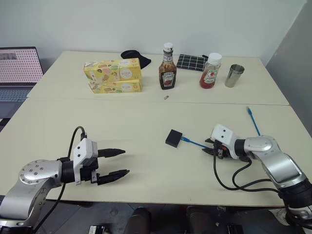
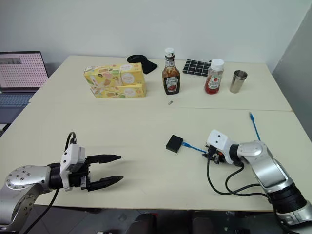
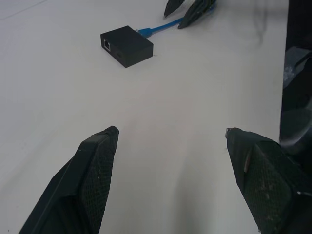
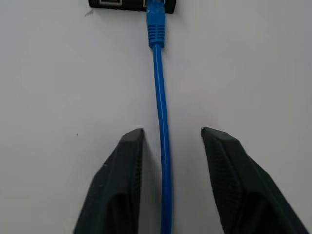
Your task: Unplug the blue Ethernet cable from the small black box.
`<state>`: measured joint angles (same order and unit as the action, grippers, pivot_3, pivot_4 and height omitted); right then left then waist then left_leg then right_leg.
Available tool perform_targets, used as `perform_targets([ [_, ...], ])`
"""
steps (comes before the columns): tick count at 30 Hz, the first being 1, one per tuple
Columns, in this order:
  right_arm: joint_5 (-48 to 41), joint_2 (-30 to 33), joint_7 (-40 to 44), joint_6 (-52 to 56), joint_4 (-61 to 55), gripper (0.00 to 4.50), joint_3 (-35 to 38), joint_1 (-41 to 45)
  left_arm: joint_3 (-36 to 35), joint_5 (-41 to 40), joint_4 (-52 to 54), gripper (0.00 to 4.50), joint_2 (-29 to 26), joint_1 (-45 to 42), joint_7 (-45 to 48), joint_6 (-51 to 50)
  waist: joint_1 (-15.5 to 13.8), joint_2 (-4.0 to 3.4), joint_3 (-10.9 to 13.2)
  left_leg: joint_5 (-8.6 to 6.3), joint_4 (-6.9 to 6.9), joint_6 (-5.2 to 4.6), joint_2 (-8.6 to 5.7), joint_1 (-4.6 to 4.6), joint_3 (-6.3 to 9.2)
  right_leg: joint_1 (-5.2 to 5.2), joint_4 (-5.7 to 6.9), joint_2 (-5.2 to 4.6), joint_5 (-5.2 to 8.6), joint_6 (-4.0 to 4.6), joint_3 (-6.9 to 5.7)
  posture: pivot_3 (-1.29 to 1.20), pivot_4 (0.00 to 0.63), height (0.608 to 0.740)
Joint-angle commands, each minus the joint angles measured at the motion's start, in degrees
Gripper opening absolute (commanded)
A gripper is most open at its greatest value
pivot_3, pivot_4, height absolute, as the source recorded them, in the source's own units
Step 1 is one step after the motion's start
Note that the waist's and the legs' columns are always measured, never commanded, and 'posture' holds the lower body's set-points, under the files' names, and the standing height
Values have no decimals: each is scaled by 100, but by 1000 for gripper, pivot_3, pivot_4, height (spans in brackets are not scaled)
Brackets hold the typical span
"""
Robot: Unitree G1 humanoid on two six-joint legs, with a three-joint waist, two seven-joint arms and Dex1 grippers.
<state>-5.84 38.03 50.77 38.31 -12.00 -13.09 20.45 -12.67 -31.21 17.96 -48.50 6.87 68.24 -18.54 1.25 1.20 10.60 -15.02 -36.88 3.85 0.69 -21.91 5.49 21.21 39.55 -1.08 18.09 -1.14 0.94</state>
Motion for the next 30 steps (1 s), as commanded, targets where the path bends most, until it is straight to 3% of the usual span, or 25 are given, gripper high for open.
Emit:
perform_targets([
  [1, -124, -448, -334, 403, 56, 2861, 1, 195, 12, -160, 251, 3761, -35, -116, -20, -120, 61, -3, 2, 0, 1, 0, 1, -1, -2, 7, 7, 2, 0, 1, 2, 0, 150, 740],
  [12, 84, -1214, -590, 32, 1044, 2861, -346, 750, 134, -413, 358, 3761, 50, -498, -225, -672, 128, -3, 2, 0, -1, 0, 2, 8, -18, 15, 28, 5, 1, 2, 7, 0, 150, 740],
  [18, 186, -1155, -452, -249, 1077, 1772, -519, 853, 186, -275, 275, 3761, 40, -527, -438, -801, 136, -3, 2, 0, -1, 0, 2, 7, -18, 18, 31, 5, 2, 3, 7, 0, 150, 740],
  [25, 446, -1005, -438, -891, 944, 95, -654, 862, 296, -178, 55, 3761, 160, -628, -918, -1144, 133, -3, 2, 0, -1, 0, 1, 7, -17, 18, 31, 5, 2, 3, 7, 0, 150, 740],
  [30, 735, -775, -309, -2061, 642, 36, -752, 895, 153, -717, -112, 3761, 522, -958, -1390, -1906, 121, -7, 5, 0, -4, 0, -2, -1, -15, 21, 31, 4, 2, 2, 5, 0, 150, 740],
])
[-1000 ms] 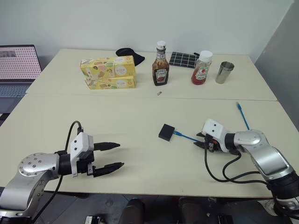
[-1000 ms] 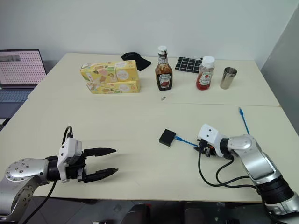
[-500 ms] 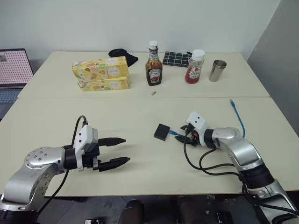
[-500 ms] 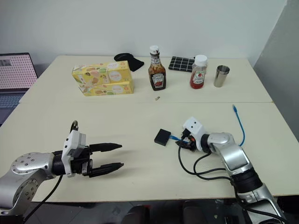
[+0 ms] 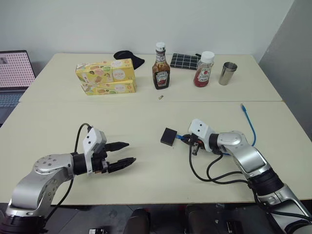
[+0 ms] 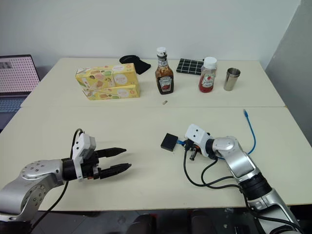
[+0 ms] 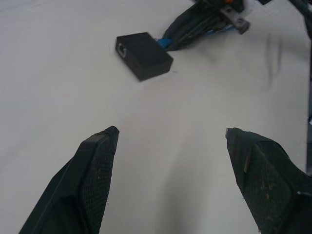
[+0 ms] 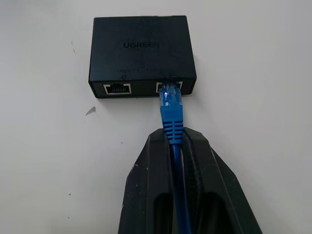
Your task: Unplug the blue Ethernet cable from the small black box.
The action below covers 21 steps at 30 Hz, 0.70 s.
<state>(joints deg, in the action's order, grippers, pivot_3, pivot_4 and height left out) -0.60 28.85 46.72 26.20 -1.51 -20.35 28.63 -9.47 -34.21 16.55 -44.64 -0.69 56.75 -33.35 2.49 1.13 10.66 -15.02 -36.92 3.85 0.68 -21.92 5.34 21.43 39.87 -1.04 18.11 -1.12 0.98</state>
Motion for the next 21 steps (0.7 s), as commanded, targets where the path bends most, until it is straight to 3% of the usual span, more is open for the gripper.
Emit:
perform_targets([
  [1, 304, 208, 129, -1201, -457, 36, -72, 77, -208, -568, 42, 3761, 179, -259, -274, -579, -8, 0, 0, 0, 0, 0, 0, -1, 0, 0, 0, 0, 0, 0, 0, 0, 150, 740],
  [8, 840, 354, 250, -3611, -430, 28, -334, 290, -349, -1637, 223, 3761, 355, -682, -430, -1500, -12, 1, 1, 1, 0, 2, 2, -5, 1, 4, 0, -5, 0, 0, -1, 0, 150, 740],
  [18, 982, 104, 83, -4500, -260, 23, -233, 565, -303, -2098, 283, 3761, 672, -855, -617, -1735, -36, 1, 1, 2, -3, 4, 4, -5, 5, 0, 0, -7, 0, 0, 0, 0, 150, 740],
  [21, 993, 50, 16, -4608, -228, 23, -180, 604, -321, -2174, 243, 3271, 717, -877, -645, -1751, -48, 1, 1, 2, -4, 4, 4, -5, 4, 0, 1, -7, 0, 0, 0, 0, 150, 740],
])
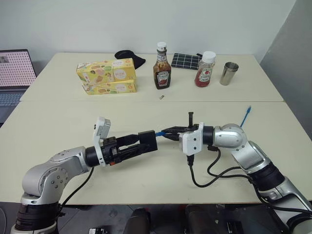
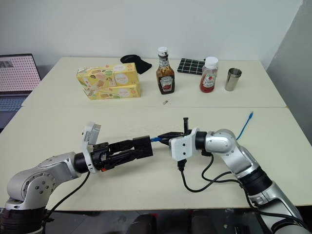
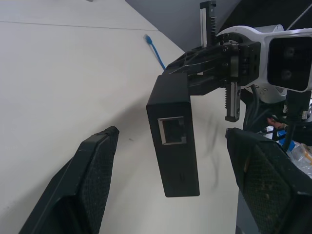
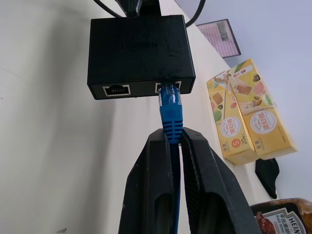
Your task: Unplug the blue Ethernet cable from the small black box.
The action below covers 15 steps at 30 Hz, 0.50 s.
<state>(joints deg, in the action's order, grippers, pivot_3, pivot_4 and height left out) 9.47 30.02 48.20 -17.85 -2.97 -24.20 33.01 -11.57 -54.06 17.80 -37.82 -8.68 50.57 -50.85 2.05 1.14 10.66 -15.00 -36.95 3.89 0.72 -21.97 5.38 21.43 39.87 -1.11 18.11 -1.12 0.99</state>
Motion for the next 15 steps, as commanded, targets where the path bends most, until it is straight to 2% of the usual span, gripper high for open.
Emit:
perform_targets([
  [1, 2, -84, -159, -256, -69, 22, 221, 181, -133, -231, 94, 2993, 57, -94, -35, -16, -8, 0, 0, 0, 0, 0, 0, 0, 0, 0, 0, 0, 0, 0, 0, 0, 150, 740],
  [12, 83, -135, -331, -585, 49, 18, 284, 221, -146, -294, -33, 781, 30, -103, -89, 22, -19, 0, 0, 0, 0, 0, -1, 0, 0, 0, 0, -1, 0, 0, 1, 0, 150, 740],
  [15, 161, -92, -278, -791, 77, 18, 198, 226, -124, -265, -46, 781, 30, -84, -78, 41, -19, 0, 0, 0, 0, 0, 0, 0, 0, 0, 0, -1, 0, 0, 1, 0, 150, 740],
])
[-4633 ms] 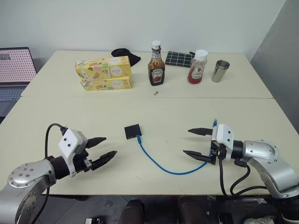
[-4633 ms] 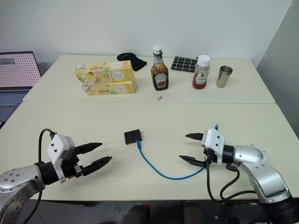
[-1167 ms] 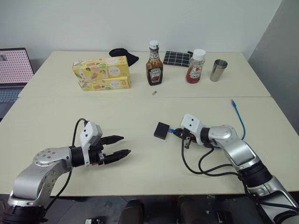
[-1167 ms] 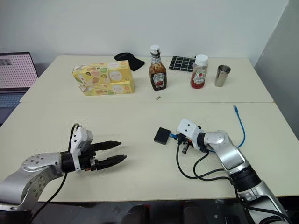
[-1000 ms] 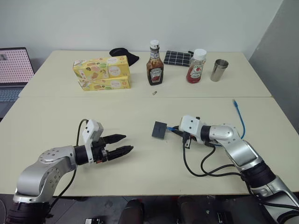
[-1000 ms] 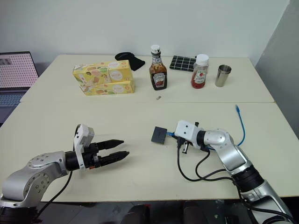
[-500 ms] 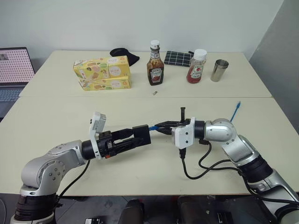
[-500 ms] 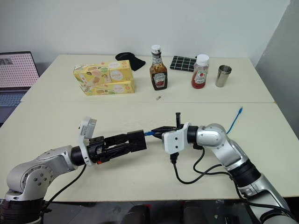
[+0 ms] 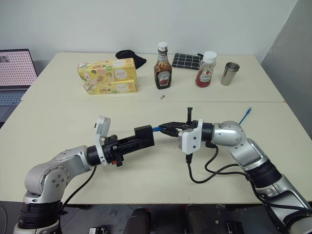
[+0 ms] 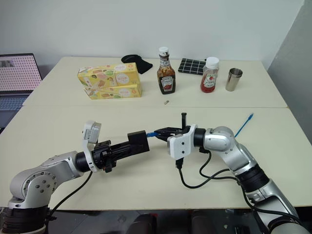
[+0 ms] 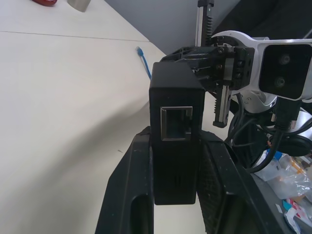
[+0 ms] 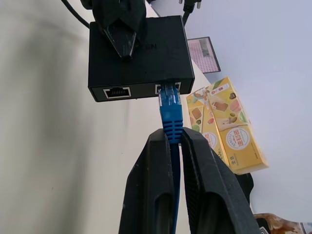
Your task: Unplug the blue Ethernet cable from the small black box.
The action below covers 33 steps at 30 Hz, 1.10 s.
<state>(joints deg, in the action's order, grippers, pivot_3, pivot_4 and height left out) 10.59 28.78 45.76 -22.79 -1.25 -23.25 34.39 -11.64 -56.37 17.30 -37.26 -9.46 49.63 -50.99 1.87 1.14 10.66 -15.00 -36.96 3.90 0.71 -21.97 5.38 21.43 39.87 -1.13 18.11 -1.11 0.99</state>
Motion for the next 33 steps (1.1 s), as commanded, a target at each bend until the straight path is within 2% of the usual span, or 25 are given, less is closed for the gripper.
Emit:
perform_targets([
  [1, 70, 44, -27, -328, -84, 368, 91, 83, -104, -4, -1, 781, -30, -2, 26, 77, 0, 0, 0, 0, 0, 0, 0, 0, 0, 0, 0, 0, 0, 0, 0, 0, 150, 740],
  [4, 1, 109, 147, -275, -121, 1161, 54, 30, -55, 120, -16, 781, -49, 6, 91, 189, 0, 0, 0, 0, 0, 0, 0, 0, 0, 0, 0, 0, 0, 0, 0, 0, 150, 740],
  [6, -293, 117, 345, 180, -292, 1751, 110, -72, -1, 210, -8, 781, -72, -6, 205, 284, -1, 0, 0, 0, 0, 0, -1, 0, -1, 0, 0, 0, 0, 0, 0, 0, 150, 740],
  [7, -582, 188, 561, 567, -480, 1803, 149, -164, 84, 298, 30, 781, -106, -16, 297, 346, -3, 0, 0, 0, 0, 0, -1, 0, 0, -1, 0, 0, 0, 0, 0, 0, 150, 740],
  [8, -779, 238, 715, 848, -625, 2206, 176, -227, 141, 365, 56, 781, -130, -19, 369, 391, -6, 0, 0, 0, 0, 0, 0, -1, 1, 0, -1, 0, 0, 0, 0, 0, 150, 740],
  [11, -1579, 467, 1169, 2025, -1220, 2874, 332, -424, 366, 653, 82, 781, -223, -33, 647, 632, -12, -1, 1, 0, 1, -1, 1, -3, 6, -2, -2, -1, 0, 0, 0, 0, 150, 740],
  [12, -2091, 560, 1255, 2777, -1501, 3171, 479, -481, 514, 834, 23, 781, -286, -55, 848, 805, -13, -1, 1, 0, 1, 0, 1, -3, 9, -3, -3, -2, 0, 0, 1, 0, 150, 740],
  [14, -2920, 640, 1258, 3991, -1910, 3227, 749, -523, 718, 1094, -98, 781, -357, -89, 1192, 1096, -15, -2, 1, 0, 0, -1, 1, -3, 13, -3, -2, -3, 0, 0, 1, 0, 150, 740],
  [20, -5060, 158, 382, 6935, -2383, 3227, 1458, -421, 1046, 1598, -723, 781, -234, -270, 1950, 1959, -2, -2, 1, -1, 3, -2, -2, 1, 11, -1, -2, 2, 1, 3, -1, 0, 150, 740],
  [25, -5442, -121, -76, 7664, -2393, 3227, 1480, -483, 1068, 1664, -844, 781, -139, -365, 2120, 2065, -6, -3, 2, -2, 4, -3, -3, -5, 11, 1, -3, 3, 3, 6, -3, 0, 150, 740],
  [33, -5202, -223, -92, 7678, -2231, 3227, 1149, -524, 1087, 1705, -784, 781, -160, -256, 2213, 2053, -3, -3, 2, -2, 3, -4, -4, -6, 7, 2, -3, 5, 4, 4, -5, 0, 150, 740],
])
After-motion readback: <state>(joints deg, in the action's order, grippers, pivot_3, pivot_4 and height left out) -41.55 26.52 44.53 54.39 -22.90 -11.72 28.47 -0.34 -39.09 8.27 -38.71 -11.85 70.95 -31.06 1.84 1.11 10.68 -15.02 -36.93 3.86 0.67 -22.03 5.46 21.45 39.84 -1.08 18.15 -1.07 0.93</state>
